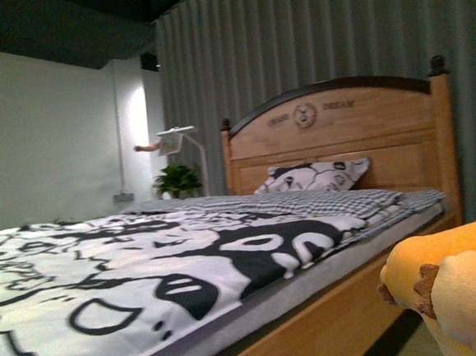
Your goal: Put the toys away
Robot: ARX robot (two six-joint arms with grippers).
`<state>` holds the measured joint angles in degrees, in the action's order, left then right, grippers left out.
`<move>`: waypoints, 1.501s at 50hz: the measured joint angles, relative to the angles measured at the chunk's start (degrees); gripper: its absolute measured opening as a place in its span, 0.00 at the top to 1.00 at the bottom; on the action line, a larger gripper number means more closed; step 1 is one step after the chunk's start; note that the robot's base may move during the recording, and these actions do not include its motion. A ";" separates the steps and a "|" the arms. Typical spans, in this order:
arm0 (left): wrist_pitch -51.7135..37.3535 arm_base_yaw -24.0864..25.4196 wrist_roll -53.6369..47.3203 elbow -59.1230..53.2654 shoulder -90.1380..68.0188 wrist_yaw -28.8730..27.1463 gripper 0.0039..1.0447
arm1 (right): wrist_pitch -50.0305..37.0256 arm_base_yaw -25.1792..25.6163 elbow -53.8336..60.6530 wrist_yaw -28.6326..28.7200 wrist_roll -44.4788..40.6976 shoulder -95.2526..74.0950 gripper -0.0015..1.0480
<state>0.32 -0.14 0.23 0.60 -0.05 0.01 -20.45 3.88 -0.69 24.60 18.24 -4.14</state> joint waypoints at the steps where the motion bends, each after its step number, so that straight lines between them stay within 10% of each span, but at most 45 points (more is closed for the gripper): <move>1: 0.02 0.00 0.00 0.00 0.00 0.04 0.06 | 0.00 0.00 0.00 0.00 0.00 0.02 0.93; 75: 0.00 0.00 0.00 0.00 0.02 0.02 0.06 | 0.00 0.09 0.00 0.17 0.00 0.07 0.93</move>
<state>0.32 -0.14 0.23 0.60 -0.03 0.03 -20.45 3.97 -0.69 24.77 18.24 -4.08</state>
